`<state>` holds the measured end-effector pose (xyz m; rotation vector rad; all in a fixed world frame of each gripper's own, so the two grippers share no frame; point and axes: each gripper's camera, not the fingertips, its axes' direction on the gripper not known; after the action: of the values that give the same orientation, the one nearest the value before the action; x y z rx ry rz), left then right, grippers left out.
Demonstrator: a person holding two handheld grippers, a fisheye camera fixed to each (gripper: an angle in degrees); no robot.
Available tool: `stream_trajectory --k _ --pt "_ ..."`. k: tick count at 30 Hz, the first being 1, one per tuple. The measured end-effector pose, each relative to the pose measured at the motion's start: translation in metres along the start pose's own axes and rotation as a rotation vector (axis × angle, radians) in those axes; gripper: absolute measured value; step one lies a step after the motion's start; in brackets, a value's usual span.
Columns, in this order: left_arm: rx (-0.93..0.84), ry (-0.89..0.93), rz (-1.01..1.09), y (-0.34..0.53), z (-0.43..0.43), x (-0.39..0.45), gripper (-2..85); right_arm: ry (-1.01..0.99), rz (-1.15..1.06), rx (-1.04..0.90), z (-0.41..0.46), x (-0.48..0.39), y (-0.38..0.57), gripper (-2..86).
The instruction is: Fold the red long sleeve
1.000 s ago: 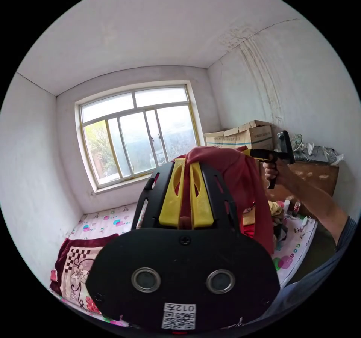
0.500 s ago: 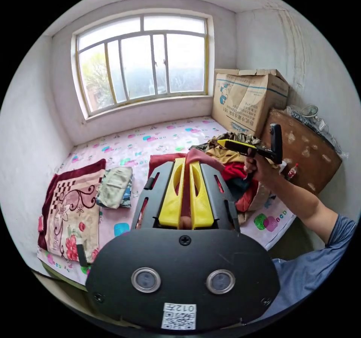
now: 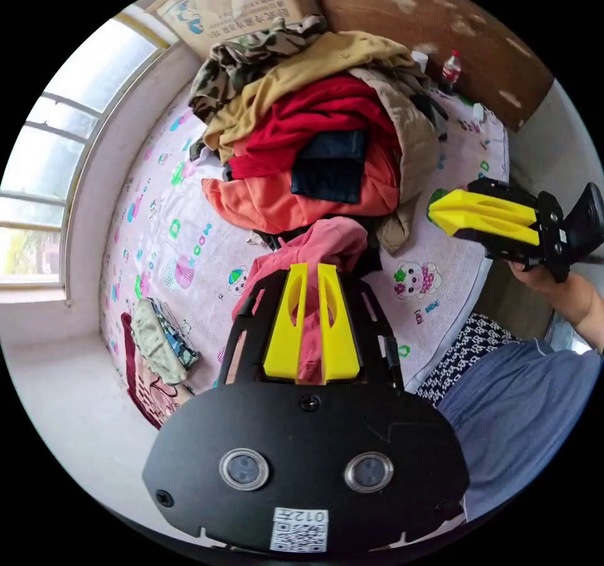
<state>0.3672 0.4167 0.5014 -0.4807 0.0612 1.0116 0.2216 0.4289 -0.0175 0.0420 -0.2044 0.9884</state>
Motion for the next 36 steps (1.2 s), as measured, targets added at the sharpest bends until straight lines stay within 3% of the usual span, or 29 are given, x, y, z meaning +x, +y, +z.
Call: stream_trajectory --k 3,8,17,24,29,36 --pt "-0.035 -0.057 0.115 -0.014 0.009 0.011 0.5 -0.076 0.109 -0.166 0.046 -0.002 0.053 7.3" --pt "0.115 -0.042 0.059 0.019 0.008 -0.027 0.2 -0.08 0.369 -0.32 0.132 0.005 0.141 11.9" --pt "0.166 -0.064 -0.003 0.136 0.078 -0.091 -0.1 -0.039 0.645 -0.318 0.232 0.008 0.204 13.5" --pt "0.241 -0.07 0.051 0.123 0.138 -0.107 0.7 -0.01 0.761 -0.312 0.267 0.023 0.216 10.9" --pt "0.356 -0.204 0.355 0.06 0.159 -0.082 5.0 -0.033 0.7 -0.326 0.267 0.024 0.231 5.2" --pt "0.291 -0.242 0.777 -0.011 0.196 -0.035 11.4 -0.054 0.668 -0.35 0.276 0.015 0.251 3.3"
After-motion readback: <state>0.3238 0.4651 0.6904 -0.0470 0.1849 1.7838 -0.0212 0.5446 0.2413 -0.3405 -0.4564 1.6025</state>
